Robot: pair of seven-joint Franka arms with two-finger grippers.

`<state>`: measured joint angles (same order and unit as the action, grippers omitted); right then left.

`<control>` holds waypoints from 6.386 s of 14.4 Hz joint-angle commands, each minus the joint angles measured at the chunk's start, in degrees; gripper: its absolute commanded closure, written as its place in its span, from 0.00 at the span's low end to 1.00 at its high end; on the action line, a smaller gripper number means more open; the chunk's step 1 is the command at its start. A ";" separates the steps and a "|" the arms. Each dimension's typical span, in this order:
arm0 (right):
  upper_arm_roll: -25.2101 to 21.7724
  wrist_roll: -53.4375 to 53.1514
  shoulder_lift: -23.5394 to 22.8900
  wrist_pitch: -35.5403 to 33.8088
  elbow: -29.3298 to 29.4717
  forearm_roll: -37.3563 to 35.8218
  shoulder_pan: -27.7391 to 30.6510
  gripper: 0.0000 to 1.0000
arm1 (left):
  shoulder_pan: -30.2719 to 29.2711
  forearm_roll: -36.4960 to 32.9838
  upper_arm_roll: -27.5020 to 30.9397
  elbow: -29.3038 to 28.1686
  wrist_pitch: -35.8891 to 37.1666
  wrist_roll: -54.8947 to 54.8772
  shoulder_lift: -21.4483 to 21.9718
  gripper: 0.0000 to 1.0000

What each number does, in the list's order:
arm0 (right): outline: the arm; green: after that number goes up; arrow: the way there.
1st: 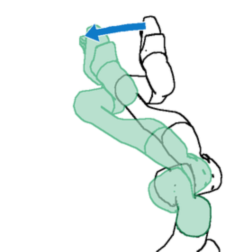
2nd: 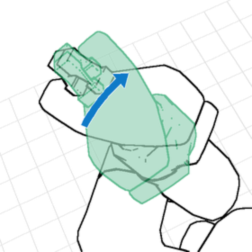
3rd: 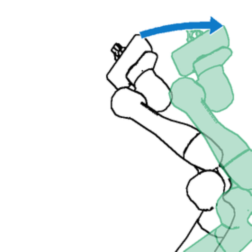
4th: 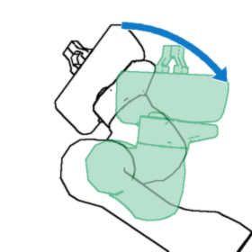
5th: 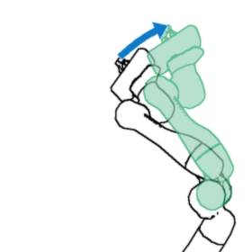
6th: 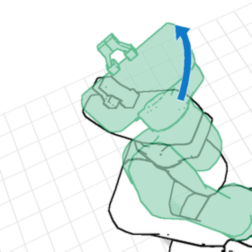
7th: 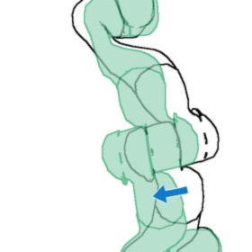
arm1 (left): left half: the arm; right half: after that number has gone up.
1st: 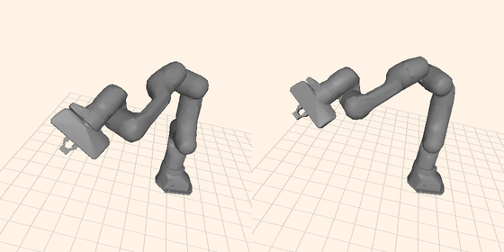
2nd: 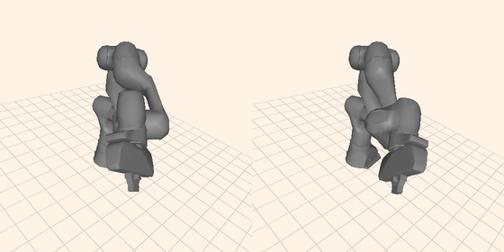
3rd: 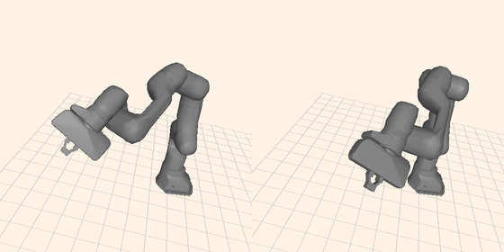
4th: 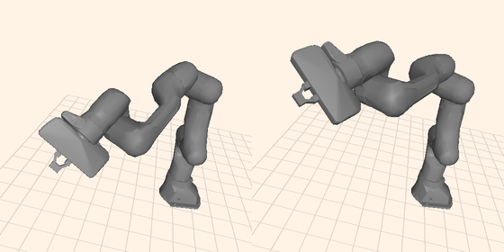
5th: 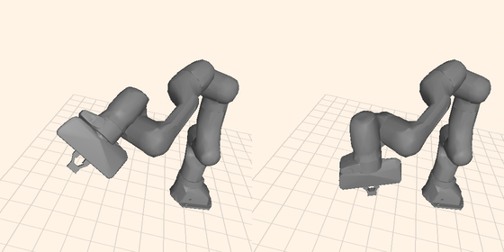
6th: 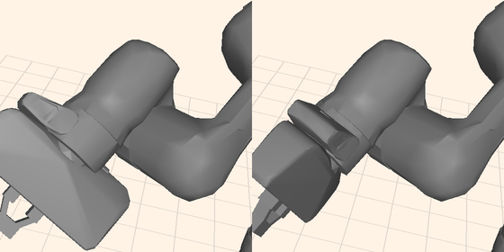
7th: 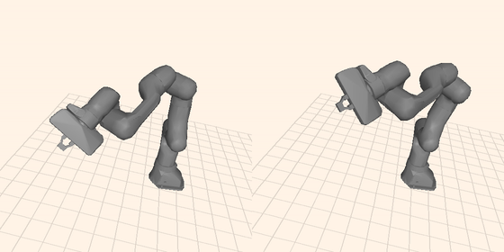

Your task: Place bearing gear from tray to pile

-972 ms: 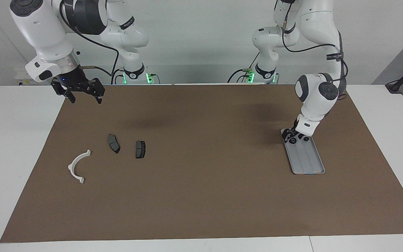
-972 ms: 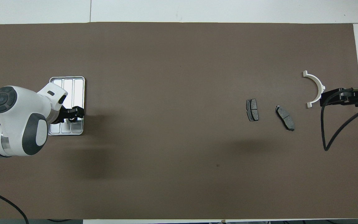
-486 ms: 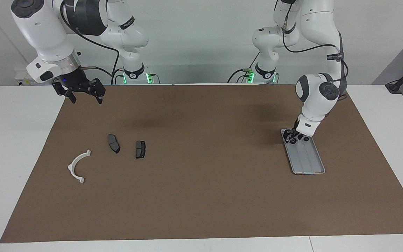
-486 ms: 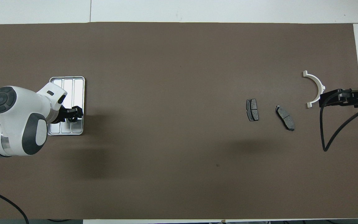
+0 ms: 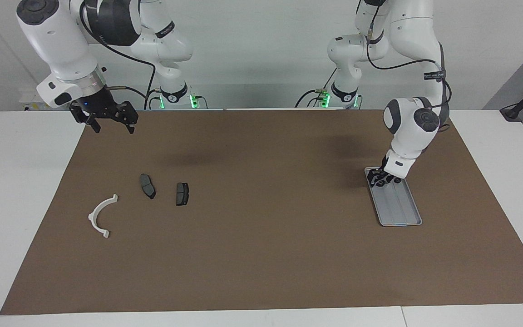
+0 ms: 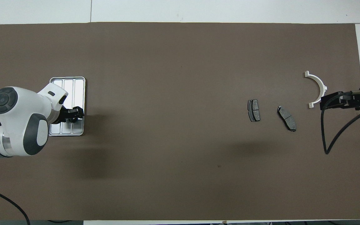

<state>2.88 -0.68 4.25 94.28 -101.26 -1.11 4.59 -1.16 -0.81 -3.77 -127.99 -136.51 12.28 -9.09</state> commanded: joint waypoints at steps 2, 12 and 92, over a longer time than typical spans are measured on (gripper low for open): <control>0.20 0.24 1.90 -0.23 -1.93 0.84 0.07 0.00 | -0.25 0.02 0.16 -0.68 -1.13 -1.55 0.04 0.35; 0.47 0.51 1.81 1.00 -1.84 0.84 0.33 0.00 | -0.51 0.02 0.08 0.80 0.27 -1.47 -0.05 0.84; 2.22 -33.77 -32.29 19.37 14.16 -0.12 -34.30 0.02 | -4.20 -3.94 2.01 0.64 3.79 -5.25 1.79 0.19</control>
<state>4.58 -34.59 -30.52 112.59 -83.87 -2.28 -29.79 -4.44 -4.30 -1.29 -124.70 -131.10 7.65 -9.40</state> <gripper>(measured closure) 0.000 0.189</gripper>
